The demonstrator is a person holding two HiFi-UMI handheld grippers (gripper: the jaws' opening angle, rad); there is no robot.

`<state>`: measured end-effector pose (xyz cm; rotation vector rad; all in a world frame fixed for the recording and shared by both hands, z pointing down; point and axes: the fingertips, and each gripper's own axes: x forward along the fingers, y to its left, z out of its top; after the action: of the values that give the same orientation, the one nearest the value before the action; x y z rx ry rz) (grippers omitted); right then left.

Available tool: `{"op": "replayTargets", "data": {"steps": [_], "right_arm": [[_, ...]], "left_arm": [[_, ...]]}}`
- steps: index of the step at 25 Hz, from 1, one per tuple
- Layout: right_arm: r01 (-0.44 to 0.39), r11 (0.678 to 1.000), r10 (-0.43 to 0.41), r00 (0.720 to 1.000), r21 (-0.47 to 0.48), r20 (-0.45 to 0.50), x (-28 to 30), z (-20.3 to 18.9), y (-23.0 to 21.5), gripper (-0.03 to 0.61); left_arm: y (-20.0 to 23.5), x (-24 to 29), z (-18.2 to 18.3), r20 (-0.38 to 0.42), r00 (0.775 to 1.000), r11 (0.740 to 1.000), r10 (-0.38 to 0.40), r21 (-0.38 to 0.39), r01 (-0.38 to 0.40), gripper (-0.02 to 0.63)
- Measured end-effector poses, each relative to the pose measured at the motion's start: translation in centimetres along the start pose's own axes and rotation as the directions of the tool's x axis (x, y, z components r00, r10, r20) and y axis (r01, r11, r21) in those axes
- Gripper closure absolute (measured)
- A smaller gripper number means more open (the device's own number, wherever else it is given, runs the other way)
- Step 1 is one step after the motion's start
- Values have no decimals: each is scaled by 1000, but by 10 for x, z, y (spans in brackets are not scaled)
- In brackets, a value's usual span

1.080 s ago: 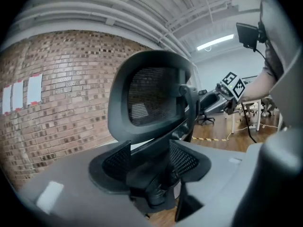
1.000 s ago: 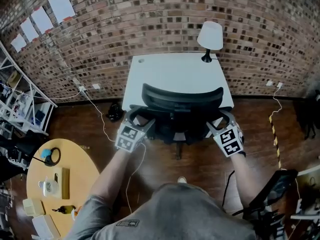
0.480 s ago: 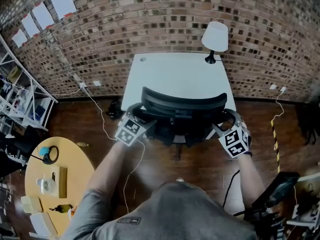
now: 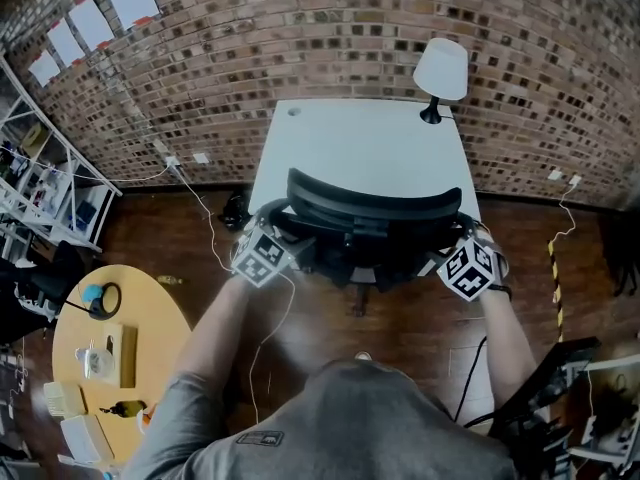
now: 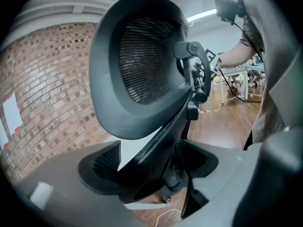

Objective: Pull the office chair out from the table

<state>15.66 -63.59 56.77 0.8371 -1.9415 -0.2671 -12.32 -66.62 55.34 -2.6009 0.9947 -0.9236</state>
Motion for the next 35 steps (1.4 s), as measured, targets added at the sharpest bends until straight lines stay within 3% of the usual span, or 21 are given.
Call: {"op": "replayTargets", "data": {"steps": [2,8,17,35], "right_arm": [[1,1000,-1,1000,-31,-5,3,3,0,235],[-20,998,20,1000,-64,1,3,7,3,262],[-29,997,27,999,-75,-18,2,2,2,276],[-59,994,55,997,-92,-51,-6,-4,12,304]], "left_arm": [[3,1,-5,-10,1000,1000,-5,13,5,240],[9,2,-9,-50,998,998,-23,64,26,224],[1,-1,-20,-158,986,956,-60,276,103,368],[-12,-11,-20,-167,979,952,-121,258,162,393]]}}
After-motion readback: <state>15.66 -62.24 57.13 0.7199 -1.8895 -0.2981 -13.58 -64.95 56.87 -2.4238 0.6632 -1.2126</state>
